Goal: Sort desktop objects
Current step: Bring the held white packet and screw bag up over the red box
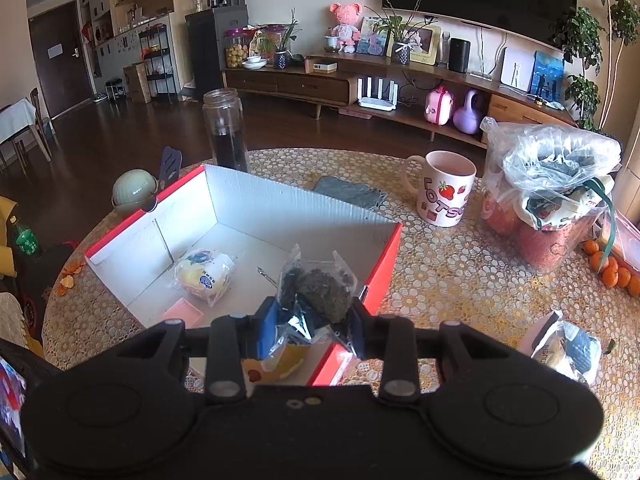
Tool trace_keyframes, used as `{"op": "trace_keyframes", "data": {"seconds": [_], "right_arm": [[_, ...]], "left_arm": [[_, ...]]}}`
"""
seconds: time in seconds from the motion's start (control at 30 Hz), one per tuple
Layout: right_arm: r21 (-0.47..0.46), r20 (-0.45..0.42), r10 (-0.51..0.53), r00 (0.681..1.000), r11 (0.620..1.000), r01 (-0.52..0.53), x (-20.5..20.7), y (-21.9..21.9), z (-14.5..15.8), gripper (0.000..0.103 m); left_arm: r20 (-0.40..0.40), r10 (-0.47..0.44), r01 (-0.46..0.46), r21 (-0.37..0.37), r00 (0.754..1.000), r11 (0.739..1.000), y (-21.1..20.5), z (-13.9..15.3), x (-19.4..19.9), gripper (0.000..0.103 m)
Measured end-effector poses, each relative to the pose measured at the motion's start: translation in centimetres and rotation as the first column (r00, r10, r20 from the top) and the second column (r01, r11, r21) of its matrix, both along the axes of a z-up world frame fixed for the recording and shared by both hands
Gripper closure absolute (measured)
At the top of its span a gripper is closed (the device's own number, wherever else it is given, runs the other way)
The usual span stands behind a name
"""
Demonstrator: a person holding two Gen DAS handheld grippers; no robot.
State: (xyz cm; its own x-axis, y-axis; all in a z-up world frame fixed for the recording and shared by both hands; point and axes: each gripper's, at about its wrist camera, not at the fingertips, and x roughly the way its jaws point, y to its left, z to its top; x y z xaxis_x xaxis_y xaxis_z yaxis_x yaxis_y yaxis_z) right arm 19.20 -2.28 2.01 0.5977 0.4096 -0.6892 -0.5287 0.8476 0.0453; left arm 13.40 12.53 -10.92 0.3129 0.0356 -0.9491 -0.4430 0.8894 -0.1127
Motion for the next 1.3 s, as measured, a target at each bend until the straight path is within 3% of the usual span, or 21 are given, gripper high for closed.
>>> {"op": "trace_keyframes", "data": {"seconds": [0.27, 0.37, 0.43, 0.87, 1.3], "right_arm": [[0.013, -0.006, -0.006, 1.000, 1.000, 0.006, 0.5, -0.6, -0.3, 0.067], [0.011, -0.006, -0.005, 1.000, 1.000, 0.005, 0.6, -0.8, -0.4, 0.067], [0.012, -0.007, -0.003, 1.000, 1.000, 0.003, 0.7, -0.7, -0.5, 0.067], [0.003, -0.009, 0.015, 1.000, 1.000, -0.015, 1.0, 0.0, -0.7, 0.067], [-0.029, -0.028, 0.059, 0.998, 0.998, -0.060, 1.4, 1.9, -1.8, 0.067]], "left_arm": [[-0.013, 0.041, -0.039, 0.111, 0.999, 0.993, -1.7, -0.3, 0.3, 0.003], [0.015, 0.047, -0.048, 0.126, 0.999, 0.991, -2.1, 0.1, 0.0, 0.017], [0.036, 0.038, -0.042, 0.135, 0.999, 0.990, -2.4, 0.5, 0.2, 0.035], [0.076, 0.028, -0.037, 0.123, 0.997, 0.992, -0.9, 0.9, 0.8, 0.043], [0.162, -0.059, 0.043, 0.101, 0.985, 0.994, 1.7, 4.4, -0.5, 0.045]]}}
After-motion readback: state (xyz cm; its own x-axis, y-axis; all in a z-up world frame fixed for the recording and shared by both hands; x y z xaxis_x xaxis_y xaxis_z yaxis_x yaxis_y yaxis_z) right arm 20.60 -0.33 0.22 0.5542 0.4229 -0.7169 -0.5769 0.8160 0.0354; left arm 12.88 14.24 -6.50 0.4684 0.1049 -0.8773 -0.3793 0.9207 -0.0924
